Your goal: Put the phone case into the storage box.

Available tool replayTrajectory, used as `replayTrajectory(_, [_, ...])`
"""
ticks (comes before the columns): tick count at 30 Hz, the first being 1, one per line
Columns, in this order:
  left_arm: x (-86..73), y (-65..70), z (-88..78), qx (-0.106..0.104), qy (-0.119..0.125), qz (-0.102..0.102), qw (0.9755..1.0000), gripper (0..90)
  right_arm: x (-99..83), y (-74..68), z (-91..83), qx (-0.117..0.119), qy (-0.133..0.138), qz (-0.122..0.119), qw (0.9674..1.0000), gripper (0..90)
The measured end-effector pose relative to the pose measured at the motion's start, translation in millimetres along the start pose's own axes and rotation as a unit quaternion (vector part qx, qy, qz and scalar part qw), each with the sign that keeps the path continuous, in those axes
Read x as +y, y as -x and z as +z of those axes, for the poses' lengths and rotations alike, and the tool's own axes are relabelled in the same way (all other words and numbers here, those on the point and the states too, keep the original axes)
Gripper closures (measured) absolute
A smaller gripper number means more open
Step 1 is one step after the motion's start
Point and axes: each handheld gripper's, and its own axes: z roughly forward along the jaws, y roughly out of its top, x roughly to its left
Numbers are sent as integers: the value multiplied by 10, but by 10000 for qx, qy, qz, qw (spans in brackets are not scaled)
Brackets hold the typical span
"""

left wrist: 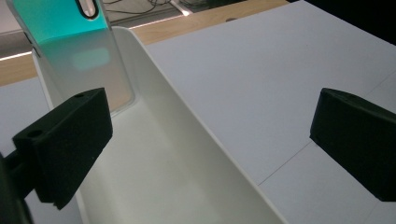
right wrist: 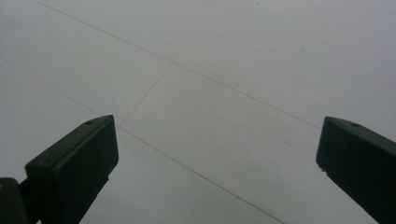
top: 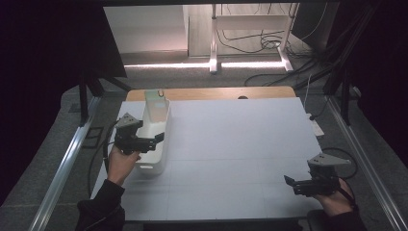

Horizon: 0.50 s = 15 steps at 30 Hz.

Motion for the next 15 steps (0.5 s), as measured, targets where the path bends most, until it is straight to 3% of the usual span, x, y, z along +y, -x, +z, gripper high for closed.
replayTrajectory(15, [-81, 54, -115, 18, 8, -15, 10000, 0, 0, -1, -1, 3, 3, -19, 10000, 0])
